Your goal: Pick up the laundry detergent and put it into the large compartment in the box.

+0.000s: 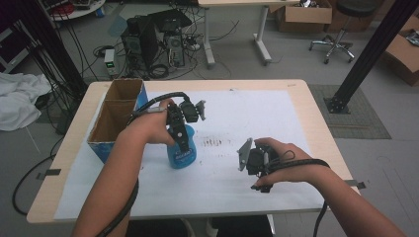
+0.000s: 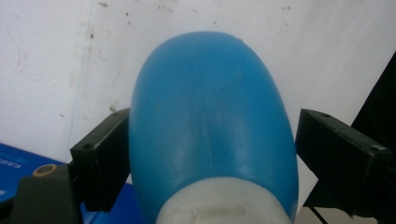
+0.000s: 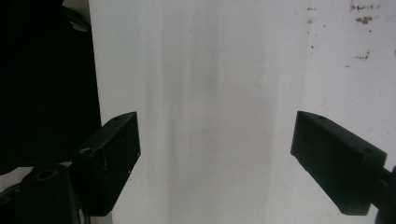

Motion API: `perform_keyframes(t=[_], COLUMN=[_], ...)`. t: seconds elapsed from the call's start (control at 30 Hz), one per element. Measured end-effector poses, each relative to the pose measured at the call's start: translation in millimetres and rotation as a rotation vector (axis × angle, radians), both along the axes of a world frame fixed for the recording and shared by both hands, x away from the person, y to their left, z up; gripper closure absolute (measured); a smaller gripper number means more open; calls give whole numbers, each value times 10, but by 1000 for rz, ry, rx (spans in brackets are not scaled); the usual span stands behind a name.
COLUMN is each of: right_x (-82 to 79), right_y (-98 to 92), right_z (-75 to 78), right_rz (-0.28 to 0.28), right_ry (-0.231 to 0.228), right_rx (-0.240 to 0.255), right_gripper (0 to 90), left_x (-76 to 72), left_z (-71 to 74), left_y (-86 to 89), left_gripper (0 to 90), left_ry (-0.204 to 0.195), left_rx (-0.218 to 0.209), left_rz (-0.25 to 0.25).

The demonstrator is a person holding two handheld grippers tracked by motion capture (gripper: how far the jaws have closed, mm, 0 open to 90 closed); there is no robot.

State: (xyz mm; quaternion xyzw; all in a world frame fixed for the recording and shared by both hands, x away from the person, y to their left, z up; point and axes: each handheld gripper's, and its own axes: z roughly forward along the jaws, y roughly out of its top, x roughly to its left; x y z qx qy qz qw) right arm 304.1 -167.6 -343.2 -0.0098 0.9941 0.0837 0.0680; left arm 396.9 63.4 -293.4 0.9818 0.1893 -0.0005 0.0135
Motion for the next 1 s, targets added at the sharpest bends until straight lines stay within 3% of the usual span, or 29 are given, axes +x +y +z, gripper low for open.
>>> perform_keyframes(t=[1.0], right_x=[8], right_y=[4], right_z=[-28], right_rz=[-4], right_ry=[2], right_rx=[8], right_gripper=[158], left_x=[24], left_z=[-14], left_y=[-9], left_gripper=[318], left_ry=[-1], left_rx=[12], left_rz=[24])
